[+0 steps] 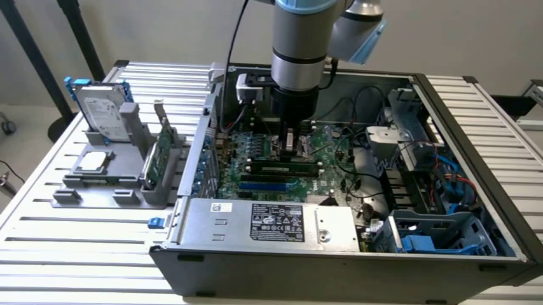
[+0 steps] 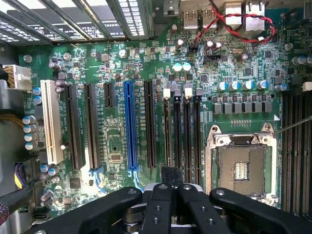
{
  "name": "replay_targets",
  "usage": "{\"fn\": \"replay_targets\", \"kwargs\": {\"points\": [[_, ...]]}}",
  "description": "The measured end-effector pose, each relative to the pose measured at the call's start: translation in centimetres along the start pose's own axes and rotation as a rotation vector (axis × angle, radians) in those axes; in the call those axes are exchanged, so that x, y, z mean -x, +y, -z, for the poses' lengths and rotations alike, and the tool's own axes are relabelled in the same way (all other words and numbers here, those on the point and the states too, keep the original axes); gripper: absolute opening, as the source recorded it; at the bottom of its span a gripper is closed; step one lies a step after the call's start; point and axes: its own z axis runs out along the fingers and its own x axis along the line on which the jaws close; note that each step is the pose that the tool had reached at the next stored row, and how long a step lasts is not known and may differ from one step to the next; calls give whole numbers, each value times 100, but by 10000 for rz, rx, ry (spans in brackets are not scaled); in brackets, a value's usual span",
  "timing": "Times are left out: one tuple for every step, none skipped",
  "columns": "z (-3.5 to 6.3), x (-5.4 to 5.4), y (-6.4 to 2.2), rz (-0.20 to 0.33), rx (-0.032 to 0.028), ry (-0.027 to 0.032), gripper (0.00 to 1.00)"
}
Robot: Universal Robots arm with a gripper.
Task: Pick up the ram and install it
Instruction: 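Press down the ram until it locks into place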
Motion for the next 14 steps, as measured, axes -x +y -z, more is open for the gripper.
{"fn": "replay_targets", "kwargs": {"points": [[-9, 0, 3, -1, -1, 3, 11], [-21, 1, 3, -1, -1, 3, 11], [-34, 1, 3, 1, -1, 3, 11], [-44, 2, 2, 4, -2, 1, 11], [-48, 4, 2, 8, -1, 2, 11], [-50, 4, 2, 14, -1, 3, 11], [-50, 4, 3, 21, -1, 4, 11], [-51, 5, 3, 28, -1, 4, 11], [-52, 7, 3, 33, -2, 1, 11], [-52, 11, 3, 42, -2, 0, 11], [-52, 15, 4, 54, -2, 1, 11], [-52, 20, 4, 71, -2, 1, 11], [-52, 22, 3, 94, -2, 2, 11], [-53, 24, 3, 118, -3, 0, 11]]}}
